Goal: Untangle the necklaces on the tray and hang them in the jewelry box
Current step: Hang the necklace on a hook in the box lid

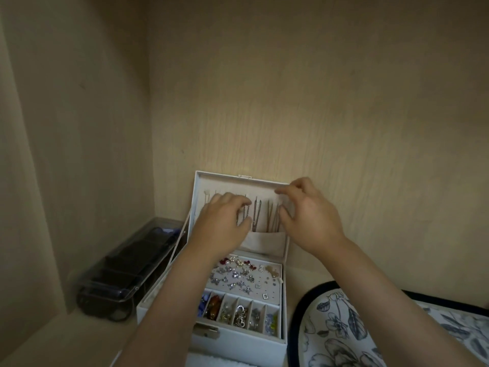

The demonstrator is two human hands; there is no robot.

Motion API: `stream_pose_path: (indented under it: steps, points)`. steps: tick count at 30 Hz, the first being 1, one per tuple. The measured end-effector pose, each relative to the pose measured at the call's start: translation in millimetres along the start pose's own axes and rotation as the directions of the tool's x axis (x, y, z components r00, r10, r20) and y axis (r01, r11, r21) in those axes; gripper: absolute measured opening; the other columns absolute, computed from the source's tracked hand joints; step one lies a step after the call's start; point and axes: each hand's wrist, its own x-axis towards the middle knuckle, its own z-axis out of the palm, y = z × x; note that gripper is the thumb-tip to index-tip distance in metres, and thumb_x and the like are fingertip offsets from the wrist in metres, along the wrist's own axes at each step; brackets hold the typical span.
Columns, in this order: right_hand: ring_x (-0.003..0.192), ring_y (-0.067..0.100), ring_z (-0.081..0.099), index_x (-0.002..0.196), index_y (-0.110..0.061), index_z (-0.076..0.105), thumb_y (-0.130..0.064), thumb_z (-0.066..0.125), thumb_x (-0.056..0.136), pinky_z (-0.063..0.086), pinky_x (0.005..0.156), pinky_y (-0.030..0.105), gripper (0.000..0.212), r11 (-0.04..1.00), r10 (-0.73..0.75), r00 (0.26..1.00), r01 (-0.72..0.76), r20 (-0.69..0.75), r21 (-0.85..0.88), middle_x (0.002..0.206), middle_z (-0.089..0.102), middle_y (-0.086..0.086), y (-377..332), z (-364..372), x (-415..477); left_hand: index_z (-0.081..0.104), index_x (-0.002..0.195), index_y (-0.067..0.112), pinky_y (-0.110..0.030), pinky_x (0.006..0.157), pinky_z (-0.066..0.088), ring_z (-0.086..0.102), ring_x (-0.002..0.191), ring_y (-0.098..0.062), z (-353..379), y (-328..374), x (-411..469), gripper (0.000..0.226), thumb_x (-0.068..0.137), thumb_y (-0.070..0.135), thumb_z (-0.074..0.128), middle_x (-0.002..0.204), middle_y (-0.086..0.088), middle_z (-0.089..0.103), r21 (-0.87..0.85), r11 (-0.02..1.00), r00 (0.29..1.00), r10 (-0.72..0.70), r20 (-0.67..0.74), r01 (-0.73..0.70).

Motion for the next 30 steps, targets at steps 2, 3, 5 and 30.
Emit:
stream_pose_path:
  steps: [2,3,5,30]
  points:
    - [0.126,0.026,0.048,0.144,-0.023,0.048,-0.029,0.061,0.091,0.047,0.090,0.038,0.055,0.998,0.004,1.000,-0.005,-0.007,-0.070,0.144,0.042,0.007,2.5,-6.9,6.7,0.054,0.135,0.026,-0.035,0.104,0.037,0.040,0.123,-0.013,-9.5,4.0,6.2,0.042,0.093,0.028,0.059,0.129,0.007,0.054,0.029,0.999,0.997,0.019,-0.075,-0.017]
    - [0.133,0.029,0.041,0.149,-0.021,0.041,-0.029,0.061,0.091,0.042,0.100,0.041,0.061,0.994,0.003,1.000,-0.001,0.012,-0.110,0.149,0.038,0.010,3.1,-9.0,9.8,0.052,0.137,0.026,-0.034,0.105,0.034,0.037,0.125,-0.013,-14.4,6.6,10.2,0.044,0.093,0.028,0.059,0.132,0.006,0.051,0.048,0.999,0.995,0.027,-0.101,-0.022]
    - [0.137,0.029,0.035,0.153,-0.020,0.031,-0.032,0.057,0.093,0.034,0.108,0.042,0.067,0.987,0.009,0.995,0.007,0.095,-0.160,0.155,0.031,0.009,2.0,-11.1,14.6,0.046,0.143,0.024,-0.035,0.110,0.028,0.030,0.132,-0.013,-23.2,10.5,19.9,0.049,0.095,0.026,0.056,0.142,0.005,0.046,0.079,0.996,0.993,0.053,-0.101,-0.045]
    - [0.111,0.010,0.054,0.137,-0.028,0.050,-0.020,0.065,0.094,0.046,0.096,0.025,0.047,0.952,-0.191,0.916,0.085,0.353,0.295,0.131,0.056,-0.011,-57.5,-48.5,-98.9,0.052,0.135,0.033,-0.035,0.111,0.033,0.045,0.125,-0.010,-96.3,17.1,-118.4,0.045,0.092,0.040,0.064,0.133,0.016,0.054,0.202,0.978,0.995,0.028,0.094,-0.047]
